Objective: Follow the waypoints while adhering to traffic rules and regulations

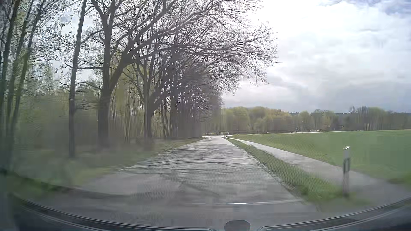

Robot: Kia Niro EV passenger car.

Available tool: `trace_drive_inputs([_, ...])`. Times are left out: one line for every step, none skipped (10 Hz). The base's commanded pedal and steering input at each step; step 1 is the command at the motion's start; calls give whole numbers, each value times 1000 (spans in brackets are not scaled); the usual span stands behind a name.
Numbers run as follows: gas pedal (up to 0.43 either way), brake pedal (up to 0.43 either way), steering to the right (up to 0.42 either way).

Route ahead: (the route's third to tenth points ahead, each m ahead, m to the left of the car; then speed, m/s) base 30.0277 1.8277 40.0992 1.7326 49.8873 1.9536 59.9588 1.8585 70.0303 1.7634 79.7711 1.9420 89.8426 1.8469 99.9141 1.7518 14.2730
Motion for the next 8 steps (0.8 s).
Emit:
trace_drive_inputs([138, 0, 0])
trace_drive_inputs([138, 0, 0])
trace_drive_inputs([138, 0, 0])
trace_drive_inputs([138, 6, 0])
trace_drive_inputs([138, 0, 0])
trace_drive_inputs([138, 0, 0])
trace_drive_inputs([138, 0, 0])
trace_drive_inputs([138, 0, 0])
